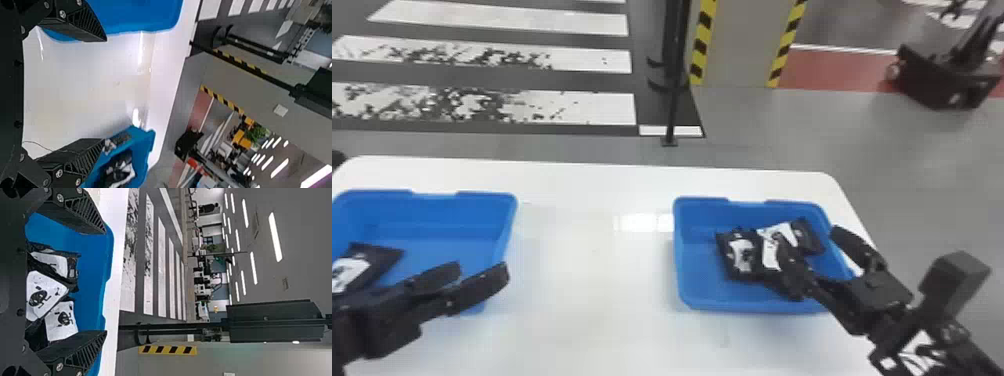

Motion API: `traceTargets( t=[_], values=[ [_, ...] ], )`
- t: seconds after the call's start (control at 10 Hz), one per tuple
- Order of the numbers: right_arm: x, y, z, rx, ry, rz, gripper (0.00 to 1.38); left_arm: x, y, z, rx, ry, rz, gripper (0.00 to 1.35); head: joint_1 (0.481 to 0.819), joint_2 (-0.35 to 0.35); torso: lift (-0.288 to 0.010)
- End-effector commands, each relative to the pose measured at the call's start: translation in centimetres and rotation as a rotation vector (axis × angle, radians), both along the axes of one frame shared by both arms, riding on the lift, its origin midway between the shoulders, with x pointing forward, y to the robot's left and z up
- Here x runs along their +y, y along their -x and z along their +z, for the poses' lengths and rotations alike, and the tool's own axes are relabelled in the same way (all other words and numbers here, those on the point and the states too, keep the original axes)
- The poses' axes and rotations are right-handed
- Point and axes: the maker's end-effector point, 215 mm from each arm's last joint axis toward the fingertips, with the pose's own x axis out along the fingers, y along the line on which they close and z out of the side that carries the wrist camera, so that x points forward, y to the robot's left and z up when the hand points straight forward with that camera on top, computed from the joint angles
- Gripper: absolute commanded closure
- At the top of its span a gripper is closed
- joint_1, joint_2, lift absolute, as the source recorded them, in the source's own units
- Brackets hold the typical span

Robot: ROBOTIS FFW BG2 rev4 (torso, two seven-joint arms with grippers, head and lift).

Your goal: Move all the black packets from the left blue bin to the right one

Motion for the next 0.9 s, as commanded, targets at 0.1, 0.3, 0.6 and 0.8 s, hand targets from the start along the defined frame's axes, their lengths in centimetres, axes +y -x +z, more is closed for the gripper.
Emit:
traceTargets(
  t=[0.1, 0.3, 0.6, 0.8],
  values=[
    [1.2, 4.1, 2.6, -0.052, -0.004, -0.035, 0.13, 8.3, -1.0, -1.0, 0.035, -0.149, 0.181, 0.19, 0.695, -0.034, -0.150],
    [1.7, 6.1, 2.7, -0.042, -0.029, -0.046, 0.13, 12.9, -1.9, -1.4, 0.066, -0.216, 0.279, 0.19, 0.695, 0.070, -0.150],
    [3.1, 7.4, 1.0, 0.018, -0.082, -0.023, 0.13, 18.6, -3.2, -4.0, 0.170, -0.261, 0.401, 0.19, 0.695, 0.176, -0.150],
    [3.5, 7.6, 0.6, 0.035, -0.097, -0.016, 0.13, 21.1, -3.5, -5.6, 0.251, -0.290, 0.449, 0.19, 0.695, 0.230, -0.150]
  ],
)
